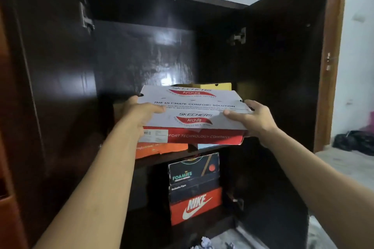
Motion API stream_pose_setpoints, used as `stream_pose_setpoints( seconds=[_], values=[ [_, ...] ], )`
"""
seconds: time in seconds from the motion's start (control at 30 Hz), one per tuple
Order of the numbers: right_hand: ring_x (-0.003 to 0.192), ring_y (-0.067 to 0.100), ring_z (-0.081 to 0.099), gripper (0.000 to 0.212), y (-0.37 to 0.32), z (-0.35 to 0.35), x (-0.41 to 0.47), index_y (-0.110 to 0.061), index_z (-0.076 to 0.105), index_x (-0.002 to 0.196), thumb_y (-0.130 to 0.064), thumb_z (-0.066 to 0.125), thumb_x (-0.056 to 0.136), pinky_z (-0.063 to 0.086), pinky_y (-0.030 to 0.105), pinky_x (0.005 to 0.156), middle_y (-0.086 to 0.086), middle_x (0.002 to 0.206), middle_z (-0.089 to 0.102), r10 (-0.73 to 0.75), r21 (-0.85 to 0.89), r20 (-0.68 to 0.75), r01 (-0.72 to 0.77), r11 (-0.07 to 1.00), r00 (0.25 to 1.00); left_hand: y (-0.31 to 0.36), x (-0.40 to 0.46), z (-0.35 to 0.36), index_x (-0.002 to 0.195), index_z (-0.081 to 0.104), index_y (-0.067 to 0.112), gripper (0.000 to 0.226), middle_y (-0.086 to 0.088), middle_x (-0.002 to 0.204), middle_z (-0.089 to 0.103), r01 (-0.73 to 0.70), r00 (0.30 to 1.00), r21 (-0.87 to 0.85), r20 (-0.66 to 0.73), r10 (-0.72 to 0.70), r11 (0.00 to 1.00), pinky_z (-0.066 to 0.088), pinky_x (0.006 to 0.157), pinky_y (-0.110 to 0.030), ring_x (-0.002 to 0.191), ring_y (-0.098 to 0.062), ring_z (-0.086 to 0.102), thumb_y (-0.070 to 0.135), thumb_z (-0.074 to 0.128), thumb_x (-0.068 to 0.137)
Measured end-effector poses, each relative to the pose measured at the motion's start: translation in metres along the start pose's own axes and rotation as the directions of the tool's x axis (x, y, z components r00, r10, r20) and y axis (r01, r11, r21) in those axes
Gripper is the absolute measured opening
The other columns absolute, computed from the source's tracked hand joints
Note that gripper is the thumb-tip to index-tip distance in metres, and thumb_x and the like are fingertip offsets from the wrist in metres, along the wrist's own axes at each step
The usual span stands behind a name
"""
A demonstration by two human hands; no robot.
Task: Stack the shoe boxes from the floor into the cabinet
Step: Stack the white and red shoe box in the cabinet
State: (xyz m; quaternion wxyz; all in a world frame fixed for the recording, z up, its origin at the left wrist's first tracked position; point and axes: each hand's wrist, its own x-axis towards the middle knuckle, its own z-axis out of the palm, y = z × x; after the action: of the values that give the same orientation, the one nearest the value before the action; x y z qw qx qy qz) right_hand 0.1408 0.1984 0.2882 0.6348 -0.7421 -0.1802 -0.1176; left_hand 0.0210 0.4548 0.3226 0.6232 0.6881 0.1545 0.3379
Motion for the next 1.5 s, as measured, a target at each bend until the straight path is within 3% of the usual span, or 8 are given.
stream_pose_setpoints(
  seconds=[0.1, 0.27, 0.4, 0.6, 0.83, 0.97, 1.23, 1.5],
  values=[
    [0.085, 0.018, 0.068, 0.101, -0.023, 0.023, 0.021, -0.016, 0.037, 0.143, -0.042, 0.089, 0.061, 0.061, 0.035, 0.063, -0.007, 0.097, 0.055, -0.067, 0.024, -0.010, 0.067, 0.997, 0.998, 0.018, 0.013, -0.009, 0.105, 0.058, 0.015, 0.050, -0.006, 0.104, 0.070, -0.068, 0.987, 0.008, -0.146, 0.069, 0.998, 0.060, 0.074, -0.048, 0.084, -0.028, 0.071, 0.010, 0.083, 0.062],
    [0.093, 0.020, 0.065, 0.104, -0.053, 0.057, 0.070, -0.017, 0.039, 0.137, -0.047, 0.092, 0.052, 0.061, 0.040, 0.073, -0.001, 0.113, 0.054, -0.147, 0.046, -0.031, 0.148, 0.988, 0.989, 0.038, 0.043, -0.012, 0.118, 0.052, 0.012, 0.050, -0.005, 0.109, 0.068, -0.162, 0.954, -0.098, -0.271, 0.131, 0.982, 0.054, 0.050, -0.027, 0.079, -0.022, 0.069, 0.006, 0.076, 0.074],
    [0.090, 0.018, 0.064, 0.100, -0.064, 0.086, 0.115, -0.022, 0.037, 0.133, -0.046, 0.092, 0.053, 0.060, 0.032, 0.067, -0.006, 0.102, 0.054, -0.164, 0.091, -0.008, 0.164, 0.982, 0.986, 0.046, 0.080, -0.012, 0.118, 0.054, 0.008, 0.046, -0.005, 0.107, 0.069, -0.246, 0.922, -0.115, -0.334, 0.196, 0.962, 0.047, 0.046, -0.021, 0.076, -0.016, 0.067, 0.003, 0.074, 0.076],
    [0.091, 0.023, 0.066, 0.100, -0.072, 0.121, 0.176, -0.017, 0.040, 0.135, -0.037, 0.094, 0.053, 0.062, 0.042, 0.071, 0.001, 0.109, 0.056, -0.159, 0.151, 0.050, 0.150, 0.977, 0.986, 0.039, 0.142, -0.013, 0.119, 0.053, 0.011, 0.046, -0.005, 0.112, 0.068, -0.247, 0.907, -0.055, -0.365, 0.211, 0.967, 0.056, 0.063, -0.032, 0.093, -0.024, 0.068, 0.008, 0.074, 0.078],
    [0.100, 0.028, 0.067, 0.097, -0.054, 0.171, 0.225, -0.011, 0.045, 0.140, -0.029, 0.093, 0.058, 0.057, 0.049, 0.085, 0.008, 0.124, 0.061, -0.144, 0.243, 0.099, 0.116, 0.963, 0.985, 0.022, 0.190, -0.032, 0.116, 0.055, 0.011, 0.043, -0.008, 0.107, 0.070, -0.228, 0.899, -0.025, -0.388, 0.200, 0.973, 0.057, 0.061, -0.032, 0.087, -0.025, 0.070, 0.005, 0.075, 0.078],
    [0.104, 0.028, 0.066, 0.094, -0.046, 0.194, 0.246, -0.012, 0.049, 0.138, -0.032, 0.092, 0.057, 0.055, 0.048, 0.090, 0.010, 0.127, 0.062, -0.131, 0.229, 0.131, 0.099, 0.968, 0.983, 0.010, 0.205, -0.037, 0.114, 0.054, 0.012, 0.044, -0.009, 0.108, 0.069, -0.206, 0.889, 0.016, -0.415, 0.194, 0.978, 0.059, 0.076, -0.047, 0.090, -0.028, 0.069, 0.003, 0.074, 0.076],
    [0.120, 0.028, 0.056, 0.088, -0.028, 0.219, 0.259, -0.019, 0.046, 0.141, -0.039, 0.087, 0.065, 0.046, 0.042, 0.104, 0.010, 0.139, 0.051, -0.154, 0.205, 0.095, 0.132, 0.970, 0.984, -0.006, 0.225, -0.043, 0.116, 0.053, 0.017, 0.049, -0.004, 0.103, 0.068, -0.214, 0.896, 0.083, -0.380, 0.229, 0.973, 0.056, 0.062, -0.030, 0.082, -0.022, 0.068, -0.003, 0.068, 0.074],
    [0.114, 0.026, 0.058, 0.082, -0.017, 0.232, 0.259, -0.030, 0.037, 0.145, -0.028, 0.080, 0.075, 0.052, 0.038, 0.095, 0.009, 0.136, 0.052, -0.208, 0.107, 0.080, 0.199, 0.974, 0.975, -0.013, 0.232, -0.047, 0.137, 0.038, 0.016, 0.077, -0.006, 0.116, 0.065, -0.200, 0.915, 0.137, -0.328, 0.235, 0.970, 0.059, 0.078, -0.044, 0.093, -0.025, 0.068, 0.005, 0.076, 0.071]
  ],
)
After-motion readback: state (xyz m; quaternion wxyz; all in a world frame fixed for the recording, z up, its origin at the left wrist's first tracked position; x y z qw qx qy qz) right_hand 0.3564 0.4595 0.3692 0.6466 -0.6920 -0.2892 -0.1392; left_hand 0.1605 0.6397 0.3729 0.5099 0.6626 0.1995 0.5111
